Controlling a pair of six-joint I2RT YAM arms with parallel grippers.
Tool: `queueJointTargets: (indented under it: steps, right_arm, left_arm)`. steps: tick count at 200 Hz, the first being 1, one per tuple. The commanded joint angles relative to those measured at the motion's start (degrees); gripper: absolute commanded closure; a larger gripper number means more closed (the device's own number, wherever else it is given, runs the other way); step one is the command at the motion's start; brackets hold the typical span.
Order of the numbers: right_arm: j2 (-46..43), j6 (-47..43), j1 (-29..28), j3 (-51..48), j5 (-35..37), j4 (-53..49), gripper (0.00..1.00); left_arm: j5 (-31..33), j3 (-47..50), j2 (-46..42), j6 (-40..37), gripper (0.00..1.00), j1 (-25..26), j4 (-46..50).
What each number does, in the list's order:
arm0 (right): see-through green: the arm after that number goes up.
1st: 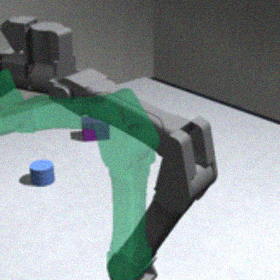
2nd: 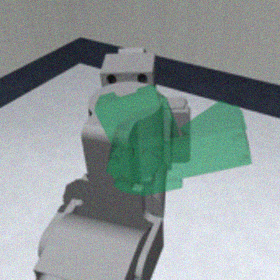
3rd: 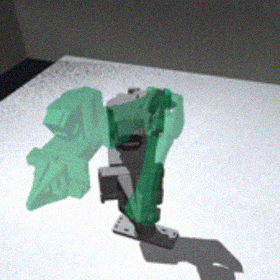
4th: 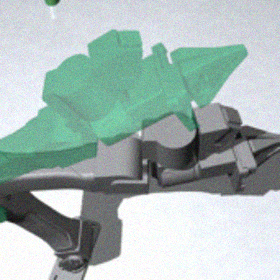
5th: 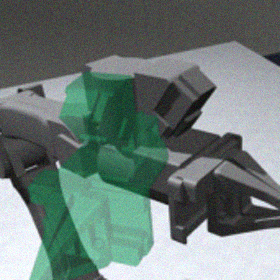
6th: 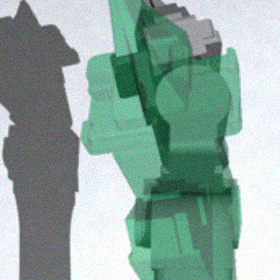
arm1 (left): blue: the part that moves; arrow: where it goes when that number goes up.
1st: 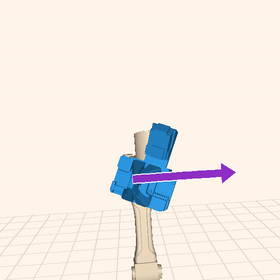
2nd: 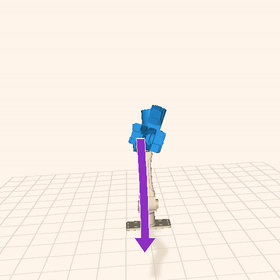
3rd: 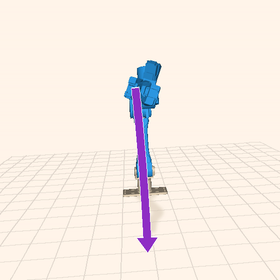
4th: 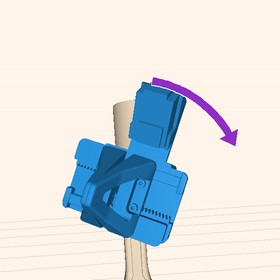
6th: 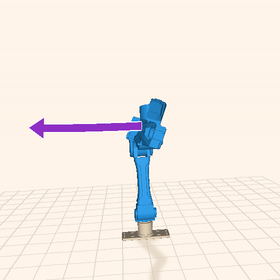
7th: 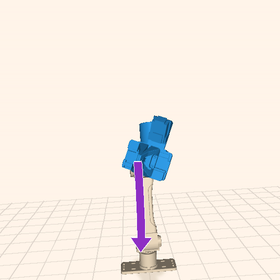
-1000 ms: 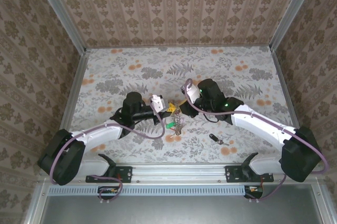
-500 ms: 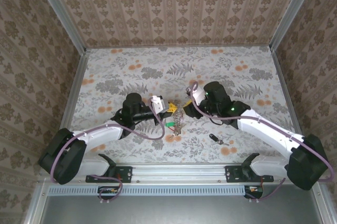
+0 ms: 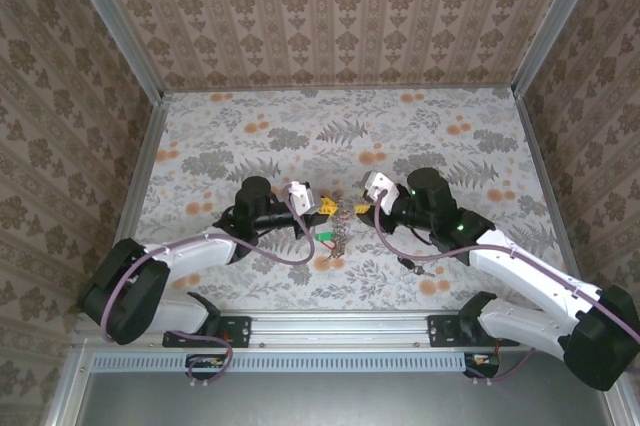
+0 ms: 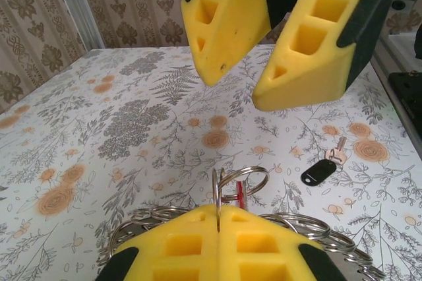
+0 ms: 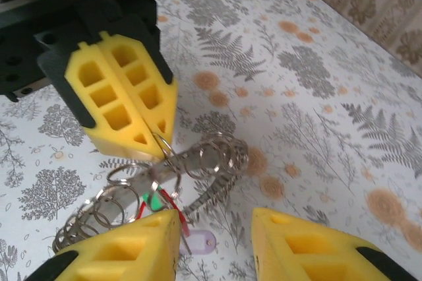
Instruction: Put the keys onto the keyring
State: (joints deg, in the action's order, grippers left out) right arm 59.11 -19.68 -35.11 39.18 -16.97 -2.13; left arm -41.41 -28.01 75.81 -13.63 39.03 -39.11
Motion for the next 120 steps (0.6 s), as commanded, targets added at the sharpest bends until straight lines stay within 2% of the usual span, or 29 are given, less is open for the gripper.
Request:
queueJointTargets:
  steps: [1,28,70,120]
  right_arm:
    - [1.87,-4.77,0.29,1.08,-5.87,4.91,0.69]
    - [5.35,-7.91,1.37,4.06,-8.36,3.14,0.76]
    - [7.44,-14.81,1.79,4.99,-11.43,0.99,0.74]
    - [9.69,-15.60,1.89,6.01,-12.66,0.48,0.78]
  left_arm:
    - [-3.01,-2.47,0.43,1.09,1.00,0.40,-2.52]
    - [-3.79,-3.35,0.57,1.29,1.00,0.39,-1.93]
    - [-4.07,-3.89,0.30,1.23,1.00,0.26,-1.25]
    - [-4.96,-3.97,0.30,1.38,1.00,0.17,-1.29]
